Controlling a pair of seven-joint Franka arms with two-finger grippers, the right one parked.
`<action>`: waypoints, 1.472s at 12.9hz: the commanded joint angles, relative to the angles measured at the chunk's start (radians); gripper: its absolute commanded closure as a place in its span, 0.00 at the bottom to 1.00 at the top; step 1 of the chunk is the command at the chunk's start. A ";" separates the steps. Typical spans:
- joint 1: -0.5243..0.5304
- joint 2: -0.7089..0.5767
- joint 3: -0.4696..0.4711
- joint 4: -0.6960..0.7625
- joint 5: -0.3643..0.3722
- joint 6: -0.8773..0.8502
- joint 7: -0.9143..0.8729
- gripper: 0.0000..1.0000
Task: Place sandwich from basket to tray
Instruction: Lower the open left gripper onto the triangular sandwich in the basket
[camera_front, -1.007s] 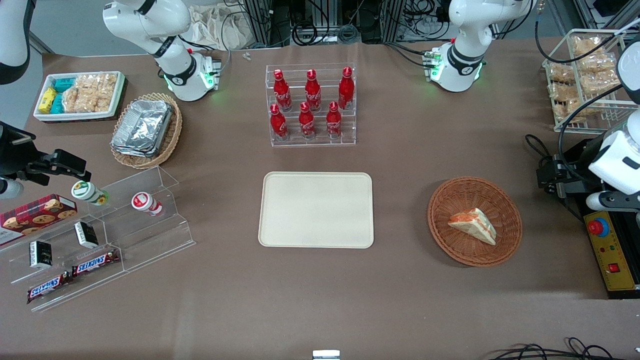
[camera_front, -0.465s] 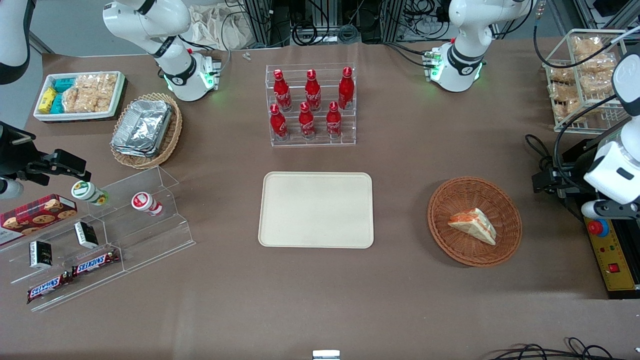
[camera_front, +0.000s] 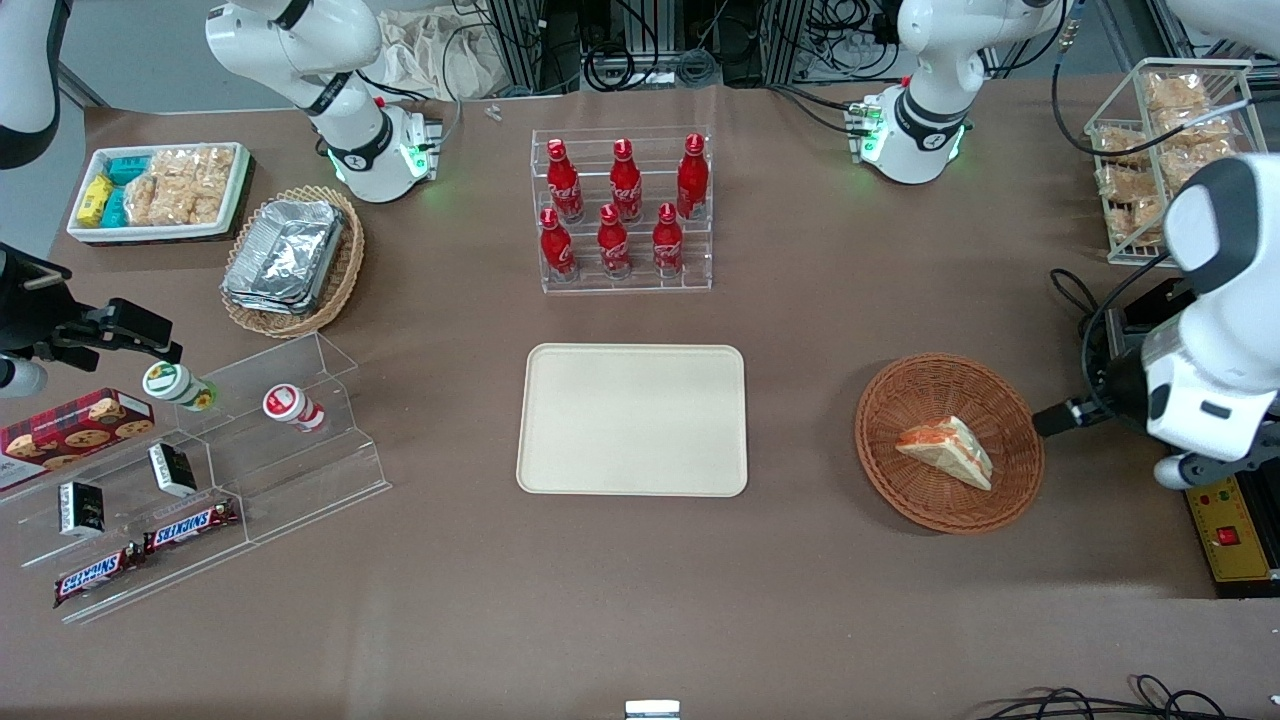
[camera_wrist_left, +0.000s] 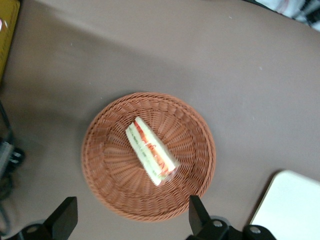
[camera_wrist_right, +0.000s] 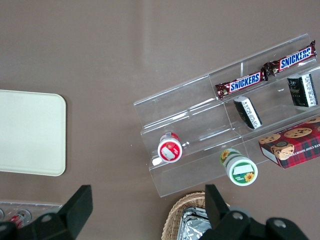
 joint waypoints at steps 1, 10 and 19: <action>-0.006 0.036 -0.002 -0.059 0.001 0.066 -0.303 0.00; -0.041 0.212 -0.004 -0.065 0.073 0.172 -0.549 0.00; -0.038 0.238 -0.001 -0.126 0.073 0.213 -0.550 0.00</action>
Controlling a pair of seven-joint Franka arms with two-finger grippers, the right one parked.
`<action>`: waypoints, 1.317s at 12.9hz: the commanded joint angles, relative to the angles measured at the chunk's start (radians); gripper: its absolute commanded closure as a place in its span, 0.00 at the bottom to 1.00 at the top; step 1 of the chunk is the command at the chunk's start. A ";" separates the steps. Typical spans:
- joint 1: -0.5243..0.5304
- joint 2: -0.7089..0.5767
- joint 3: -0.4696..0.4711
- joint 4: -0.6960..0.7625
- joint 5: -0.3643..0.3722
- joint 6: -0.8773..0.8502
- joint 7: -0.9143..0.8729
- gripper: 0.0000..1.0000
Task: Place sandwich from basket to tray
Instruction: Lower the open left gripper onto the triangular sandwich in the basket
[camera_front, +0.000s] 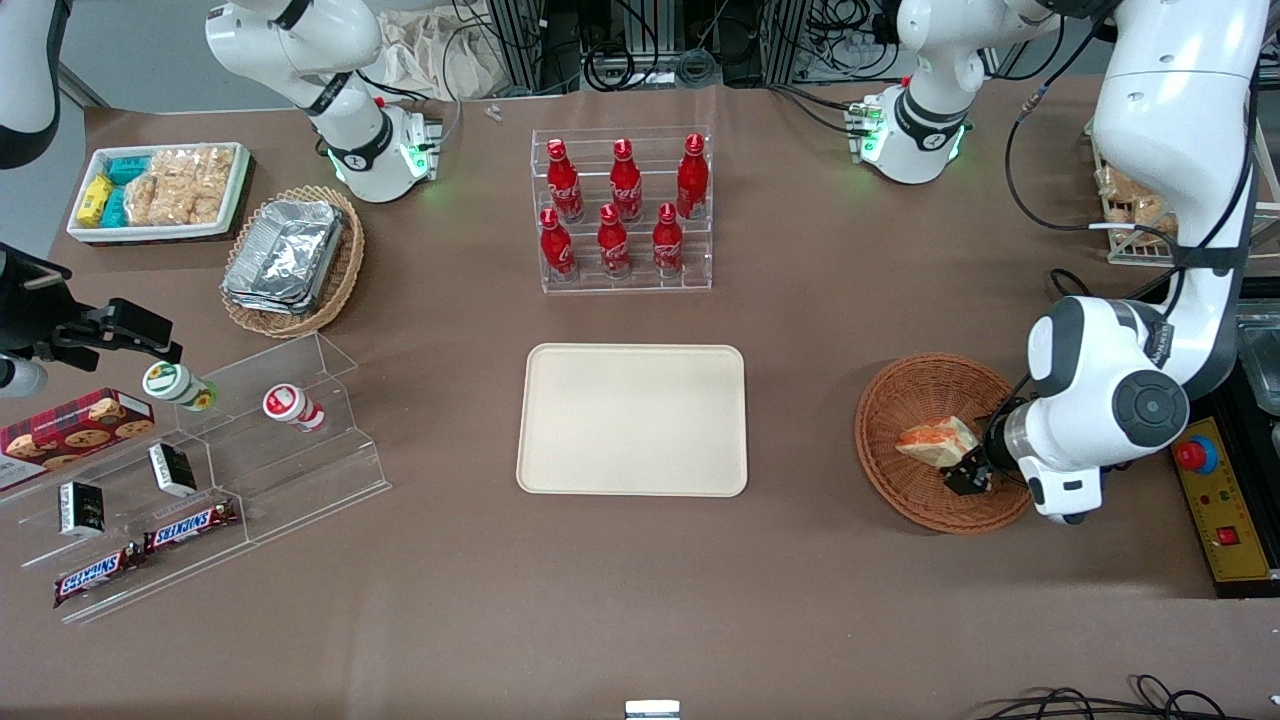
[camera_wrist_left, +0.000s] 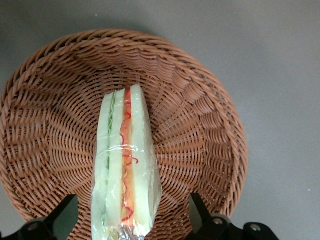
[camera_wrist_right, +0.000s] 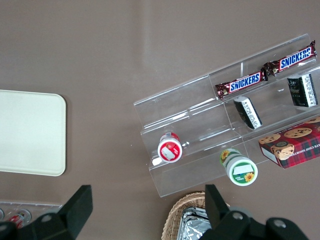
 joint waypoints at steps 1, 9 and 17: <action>0.004 -0.011 0.002 -0.038 0.021 0.033 -0.029 0.00; 0.004 0.023 0.002 -0.067 0.042 0.103 -0.032 0.00; -0.007 0.051 0.002 -0.027 0.041 0.155 -0.119 1.00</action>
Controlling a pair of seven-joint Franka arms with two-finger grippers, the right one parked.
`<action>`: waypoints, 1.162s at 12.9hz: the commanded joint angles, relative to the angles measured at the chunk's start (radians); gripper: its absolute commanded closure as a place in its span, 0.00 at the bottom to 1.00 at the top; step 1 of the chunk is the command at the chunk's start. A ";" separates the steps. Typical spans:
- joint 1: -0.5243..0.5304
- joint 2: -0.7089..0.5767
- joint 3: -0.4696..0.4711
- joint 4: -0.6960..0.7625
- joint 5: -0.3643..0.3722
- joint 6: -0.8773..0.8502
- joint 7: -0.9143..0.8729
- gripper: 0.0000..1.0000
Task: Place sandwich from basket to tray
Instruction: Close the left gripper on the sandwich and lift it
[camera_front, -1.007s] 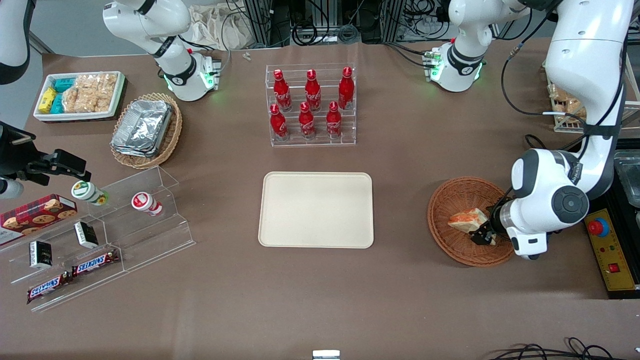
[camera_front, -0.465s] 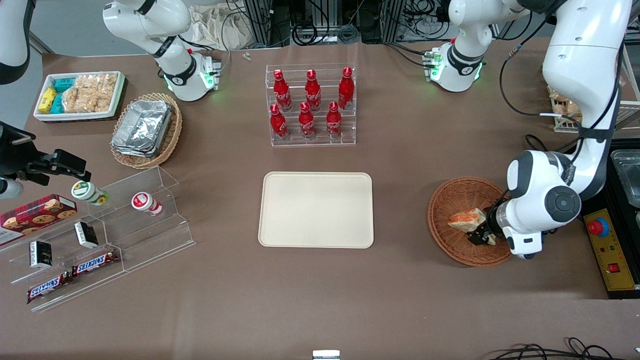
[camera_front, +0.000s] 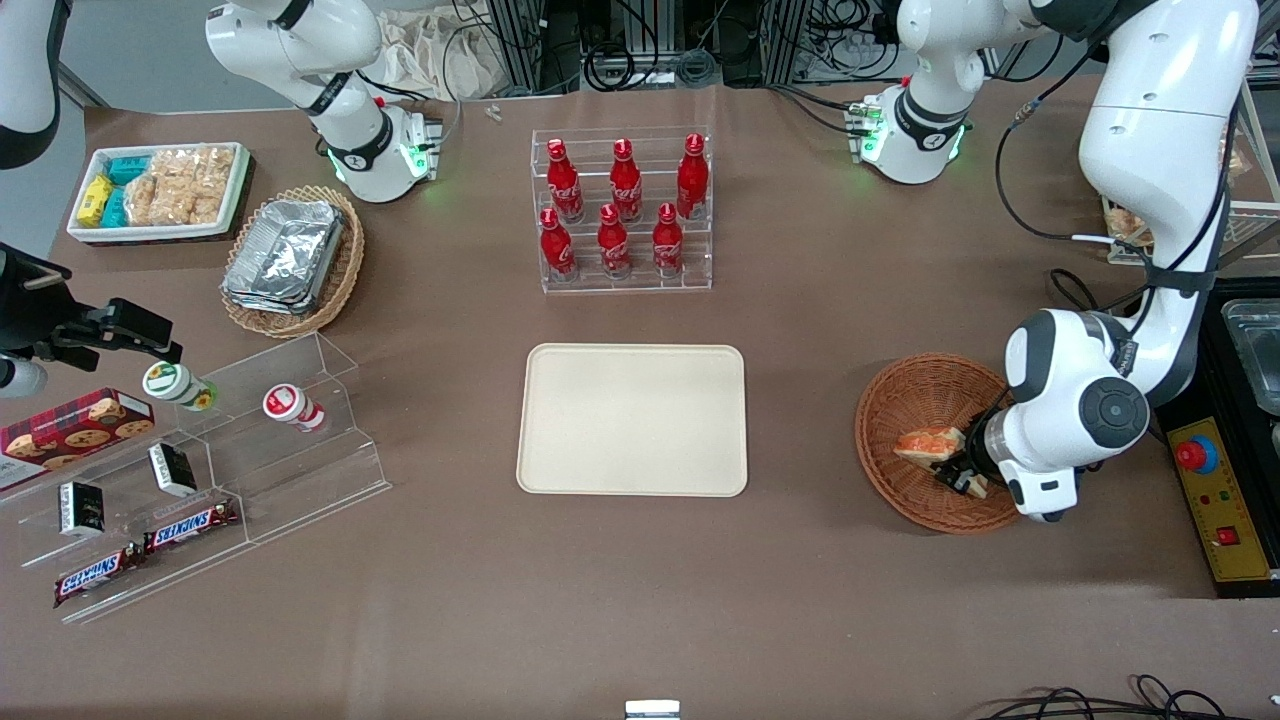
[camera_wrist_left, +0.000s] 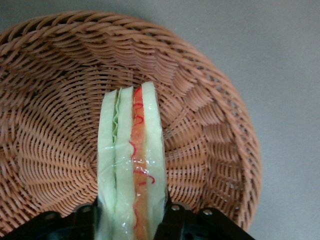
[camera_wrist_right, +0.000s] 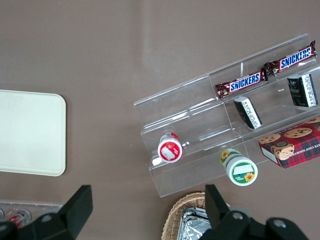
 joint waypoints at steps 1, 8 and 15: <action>-0.004 -0.007 -0.001 0.030 0.022 0.007 -0.048 1.00; -0.018 -0.108 -0.064 0.250 0.014 -0.348 0.165 1.00; -0.118 -0.055 -0.266 0.302 0.018 -0.355 0.179 1.00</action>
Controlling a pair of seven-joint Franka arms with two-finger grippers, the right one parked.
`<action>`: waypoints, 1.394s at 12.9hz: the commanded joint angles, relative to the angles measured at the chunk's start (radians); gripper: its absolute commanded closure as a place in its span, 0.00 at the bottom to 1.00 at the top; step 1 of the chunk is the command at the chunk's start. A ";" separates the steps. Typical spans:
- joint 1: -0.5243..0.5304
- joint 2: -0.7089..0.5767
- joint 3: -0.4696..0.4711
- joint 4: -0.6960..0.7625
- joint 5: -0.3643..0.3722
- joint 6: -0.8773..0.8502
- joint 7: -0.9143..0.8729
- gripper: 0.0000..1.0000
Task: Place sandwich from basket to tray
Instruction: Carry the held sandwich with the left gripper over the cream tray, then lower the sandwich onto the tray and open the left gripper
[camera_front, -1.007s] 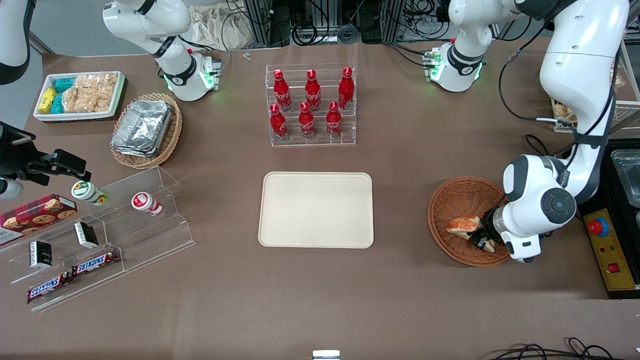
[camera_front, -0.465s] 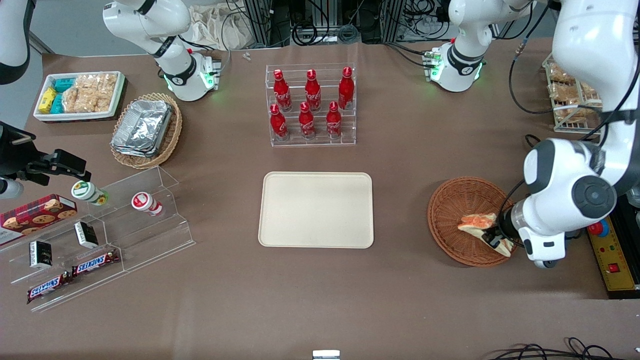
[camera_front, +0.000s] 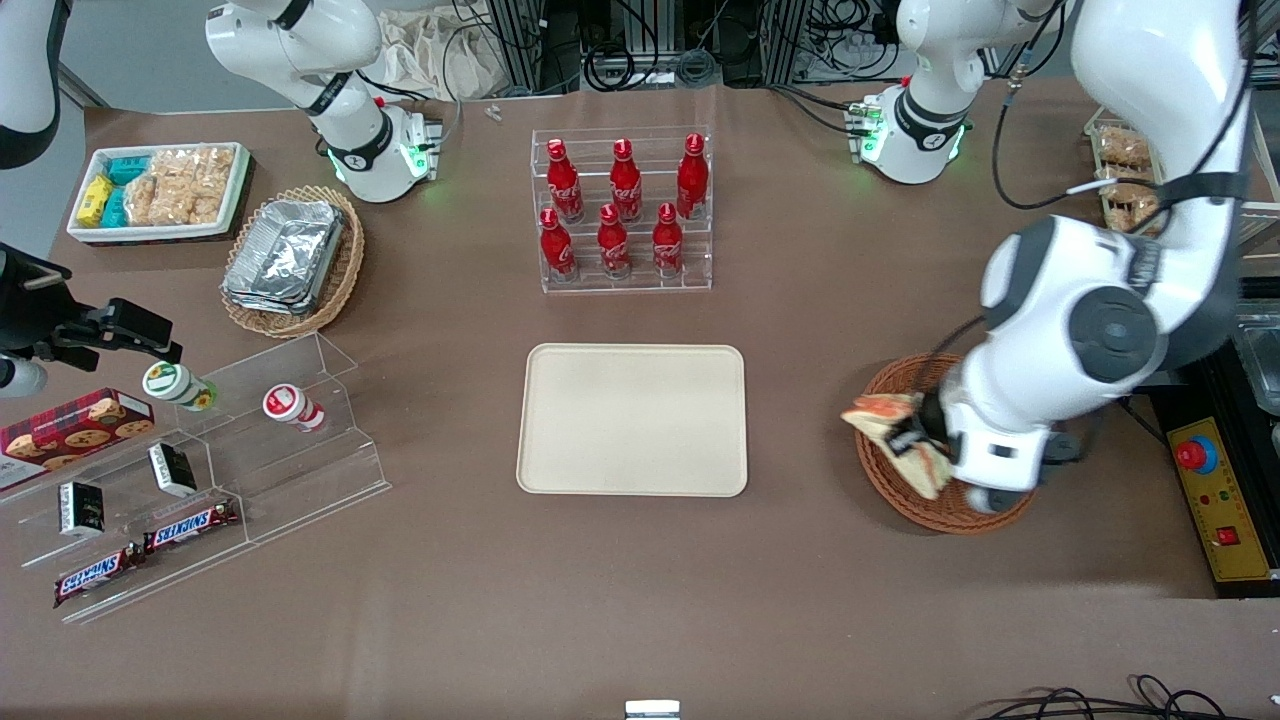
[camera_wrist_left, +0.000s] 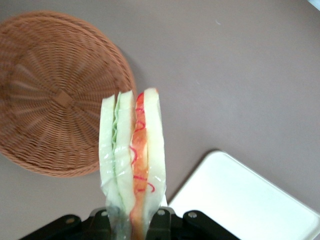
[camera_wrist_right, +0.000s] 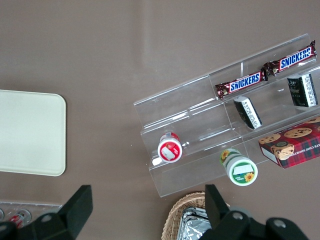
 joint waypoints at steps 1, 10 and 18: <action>-0.106 0.077 -0.007 -0.003 0.013 0.065 0.012 1.00; -0.301 0.278 -0.003 -0.047 0.136 0.188 0.078 1.00; -0.324 0.317 0.002 -0.066 0.197 0.196 0.084 1.00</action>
